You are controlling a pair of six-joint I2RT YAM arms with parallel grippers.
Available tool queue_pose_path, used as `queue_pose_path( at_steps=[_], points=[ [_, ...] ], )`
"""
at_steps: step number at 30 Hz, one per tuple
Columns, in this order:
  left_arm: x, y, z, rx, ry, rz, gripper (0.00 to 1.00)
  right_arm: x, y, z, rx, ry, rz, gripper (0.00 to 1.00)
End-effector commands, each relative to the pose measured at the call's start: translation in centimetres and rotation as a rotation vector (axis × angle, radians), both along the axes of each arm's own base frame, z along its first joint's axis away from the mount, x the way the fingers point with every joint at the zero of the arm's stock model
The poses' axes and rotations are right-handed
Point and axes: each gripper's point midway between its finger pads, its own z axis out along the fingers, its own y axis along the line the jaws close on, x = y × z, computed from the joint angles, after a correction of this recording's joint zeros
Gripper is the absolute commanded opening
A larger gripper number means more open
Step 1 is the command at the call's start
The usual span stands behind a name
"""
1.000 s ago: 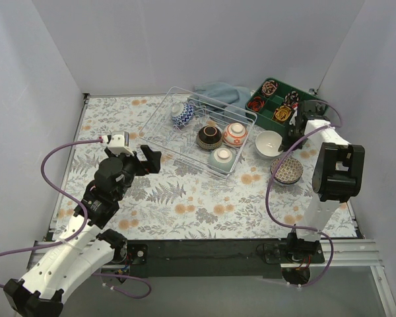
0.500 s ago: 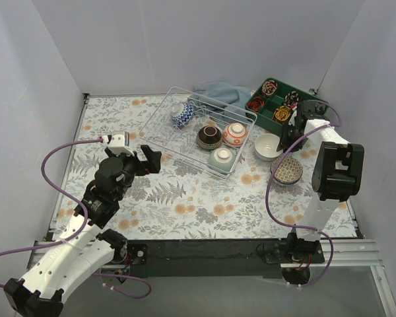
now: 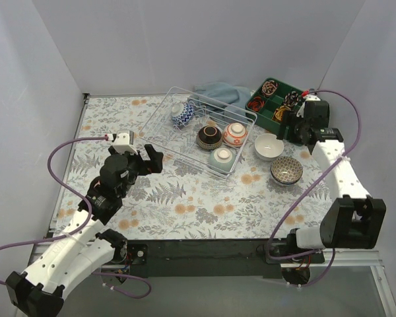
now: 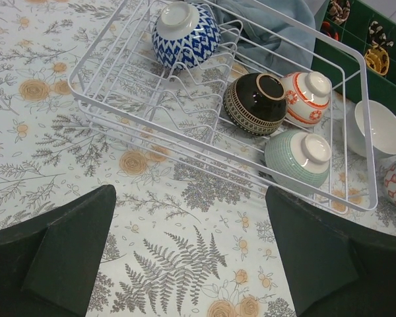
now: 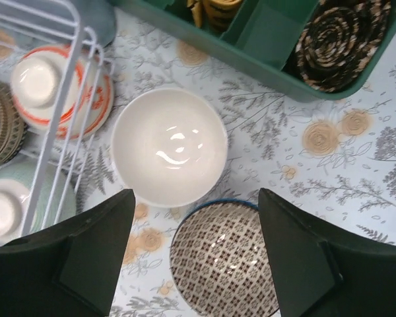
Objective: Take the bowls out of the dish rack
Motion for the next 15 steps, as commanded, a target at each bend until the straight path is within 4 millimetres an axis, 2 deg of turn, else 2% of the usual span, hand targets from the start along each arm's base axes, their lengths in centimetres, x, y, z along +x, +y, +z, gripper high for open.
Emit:
queue_pose_path(
  at_steps=[1,2,3,4,5,6,7,8,9,10,11,12,15],
  points=[
    [0.3,0.3,-1.4,0.036,0.028,0.012,0.98,-2.4,3.0,0.2,0.006,-0.100,0.035,0.86],
    [0.5,0.2,-1.5,0.039,0.029,0.013,0.98,-2.6,4.7,0.6,0.018,-0.141,0.076,0.88],
    [0.5,0.3,-1.7,0.046,0.037,0.017,0.98,-3.1,5.5,0.4,0.032,-0.162,0.093,0.88],
    [0.7,0.3,-2.0,0.052,0.045,0.023,0.98,-3.9,6.0,1.5,0.037,-0.216,0.102,0.90],
    [0.8,0.3,-2.3,0.061,0.052,0.024,0.98,-4.6,7.2,0.6,0.045,-0.237,0.136,0.90],
    [1.0,0.3,-2.4,0.068,0.058,0.027,0.98,-5.0,7.7,0.8,0.053,-0.267,0.153,0.91],
    [1.2,0.3,-2.5,0.079,0.062,0.027,0.98,-5.6,8.1,1.9,0.068,-0.317,0.170,0.91],
    [1.5,0.2,-3.2,0.100,0.086,0.026,0.98,-6.2,8.9,1.3,0.082,-0.332,0.196,0.92],
    [1.8,0.0,-2.8,0.115,0.085,0.022,0.98,-6.8,9.3,2.1,0.095,-0.370,0.214,0.93],
    [2.0,0.0,-2.8,0.126,0.090,0.021,0.98,-7.4,10.0,2.1,0.107,-0.380,0.246,0.93],
    [2.4,-0.3,-3.6,0.154,0.127,0.018,0.98,-7.9,10.2,1.5,0.110,-0.377,0.258,0.93],
    [3.0,-0.5,-2.7,0.165,0.117,0.015,0.98,-8.4,10.3,2.0,0.118,-0.409,0.267,0.93],
    [4.4,-0.9,-3.9,0.231,0.180,0.020,0.98,-9.8,11.3,1.7,0.153,-0.442,0.317,0.93]
  ],
)
